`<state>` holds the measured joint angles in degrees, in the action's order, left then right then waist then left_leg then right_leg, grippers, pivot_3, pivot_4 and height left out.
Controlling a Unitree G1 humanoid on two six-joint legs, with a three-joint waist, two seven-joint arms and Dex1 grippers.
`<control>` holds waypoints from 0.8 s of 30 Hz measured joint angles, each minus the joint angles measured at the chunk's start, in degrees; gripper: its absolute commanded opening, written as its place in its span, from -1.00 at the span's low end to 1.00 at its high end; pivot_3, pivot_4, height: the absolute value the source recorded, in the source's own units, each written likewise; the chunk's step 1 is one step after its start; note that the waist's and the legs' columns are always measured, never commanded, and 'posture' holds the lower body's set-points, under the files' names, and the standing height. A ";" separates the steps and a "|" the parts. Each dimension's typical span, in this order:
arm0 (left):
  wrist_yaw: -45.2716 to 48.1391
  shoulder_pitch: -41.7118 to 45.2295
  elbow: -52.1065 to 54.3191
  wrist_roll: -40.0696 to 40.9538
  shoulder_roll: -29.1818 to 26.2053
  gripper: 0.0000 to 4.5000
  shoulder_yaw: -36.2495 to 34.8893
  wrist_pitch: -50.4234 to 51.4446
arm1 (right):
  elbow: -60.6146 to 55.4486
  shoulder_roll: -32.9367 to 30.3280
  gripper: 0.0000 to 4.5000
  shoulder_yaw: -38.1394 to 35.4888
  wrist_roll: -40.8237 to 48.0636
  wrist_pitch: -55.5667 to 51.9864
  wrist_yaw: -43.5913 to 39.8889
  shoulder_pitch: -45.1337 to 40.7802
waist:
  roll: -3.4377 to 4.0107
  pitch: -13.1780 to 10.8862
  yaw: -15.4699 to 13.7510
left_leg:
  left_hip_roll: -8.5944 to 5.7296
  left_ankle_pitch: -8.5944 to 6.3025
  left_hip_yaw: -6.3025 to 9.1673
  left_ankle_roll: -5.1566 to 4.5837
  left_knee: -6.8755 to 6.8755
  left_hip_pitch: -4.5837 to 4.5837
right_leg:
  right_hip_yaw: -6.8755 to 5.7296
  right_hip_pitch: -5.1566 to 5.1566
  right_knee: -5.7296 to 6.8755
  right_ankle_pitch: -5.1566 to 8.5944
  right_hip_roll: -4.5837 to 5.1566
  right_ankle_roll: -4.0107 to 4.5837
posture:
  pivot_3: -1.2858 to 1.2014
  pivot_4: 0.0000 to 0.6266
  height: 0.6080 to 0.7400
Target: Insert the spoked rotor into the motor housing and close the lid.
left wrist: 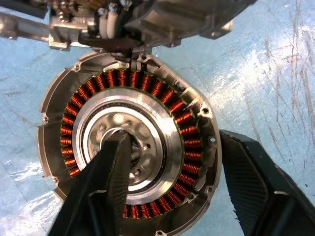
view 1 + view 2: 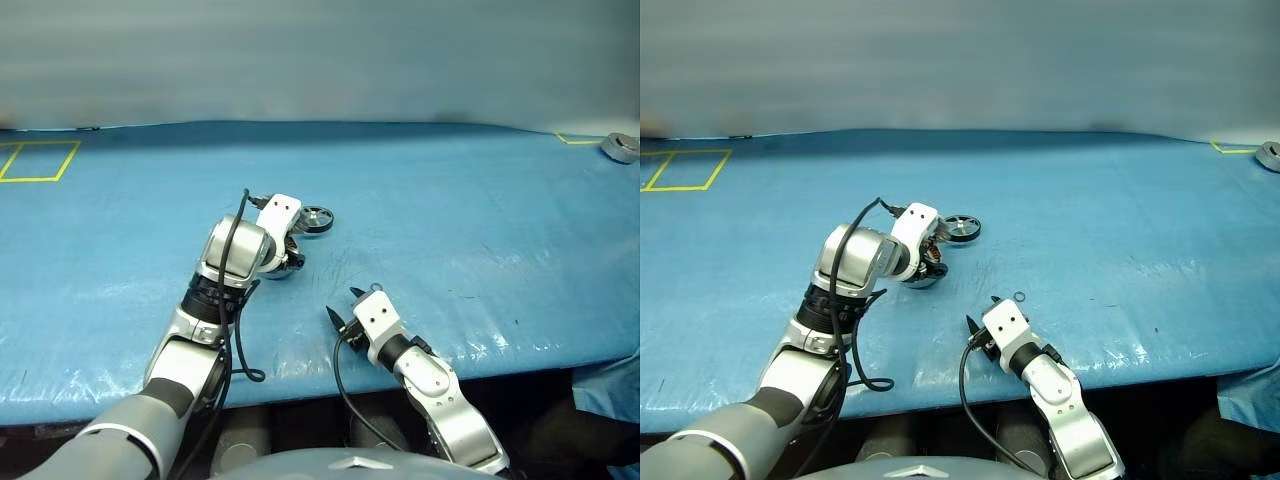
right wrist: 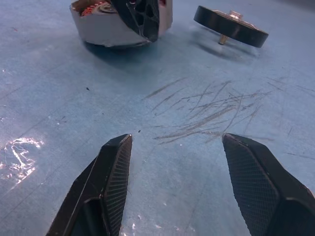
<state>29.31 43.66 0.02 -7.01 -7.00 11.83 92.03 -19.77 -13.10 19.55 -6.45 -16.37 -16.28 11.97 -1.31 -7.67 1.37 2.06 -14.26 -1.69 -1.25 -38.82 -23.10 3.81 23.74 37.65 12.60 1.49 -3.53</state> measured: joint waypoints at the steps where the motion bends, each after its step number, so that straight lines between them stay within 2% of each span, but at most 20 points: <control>1: -0.52 0.02 0.07 0.73 0.00 0.99 -0.08 0.00 | 0.20 0.00 0.38 0.00 -0.05 0.08 0.00 -0.01 | 0.04 0.00 0.05 | 0.00 0.00 -0.01 0.00 0.04 0.02 | 0.02 0.00 0.00 0.01 0.01 0.00 | 0.03 -0.52 1.00; 9: -3.92 0.42 0.25 6.55 -0.54 0.99 -6.03 -0.01 | 1.54 -0.01 0.38 0.21 -0.24 1.10 0.05 -0.47 | -0.07 -0.28 0.28 | -0.01 0.00 0.00 0.00 0.10 -0.04 | -0.01 0.12 0.00 0.03 -0.04 0.03 | 0.03 -0.52 1.00; 10: -3.19 0.62 0.30 8.72 -2.12 0.99 -5.95 -0.01 | 1.59 0.13 0.38 0.20 -0.21 1.17 0.09 -0.53 | -0.11 -0.37 0.31 | -0.01 0.00 0.00 0.01 0.11 -0.08 | -0.01 0.17 0.00 0.03 -0.04 0.04 | 0.03 -0.52 1.00; 13: 2.36 1.20 4.00 21.96 -12.66 0.99 -4.11 -0.02 | 1.83 1.64 0.38 -0.40 0.13 1.34 1.11 -0.24 | -0.18 -0.55 0.77 | 0.10 0.07 -0.03 0.12 0.23 -0.65 | 0.03 0.85 0.12 0.01 -0.01 0.07 | 0.03 -0.52 1.00; 17: 6.20 2.10 9.50 36.76 -24.18 0.99 -2.17 -0.01 | 2.01 6.00 0.38 -2.80 2.38 1.47 3.58 0.03 | -0.22 -0.59 0.71 | 0.07 0.10 0.03 0.18 0.73 -0.65 | 0.06 0.95 0.08 -0.02 0.08 0.13 | 0.03 -0.52 1.00; 22: 11.16 1.98 16.84 44.80 -30.25 0.99 -4.16 -1.49 | 1.99 5.83 0.38 -4.17 3.01 1.36 3.47 -1.48 | -0.22 -0.66 0.52 | -0.07 0.07 0.12 0.21 0.87 -0.66 | 0.01 0.94 0.03 0.25 0.09 0.23 | 0.03 -0.52 1.00; 24: 14.39 -2.59 21.24 44.74 -33.54 0.99 -5.30 -10.26 | 0.70 4.99 0.38 -4.70 3.94 0.97 2.36 -1.83 | -0.11 -0.70 0.90 | -0.28 0.06 0.05 0.25 0.98 -0.55 | 0.06 0.93 0.03 0.34 0.09 0.40 | 0.03 -0.52 1.00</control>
<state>43.70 41.07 21.27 37.73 -40.54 6.53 81.77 -19.08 -8.11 14.85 -2.52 -15.40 -13.92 10.14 -1.43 -8.37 2.27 1.78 -14.20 -1.64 -1.01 -37.83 -23.66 3.86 24.66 37.69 12.95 1.58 -3.13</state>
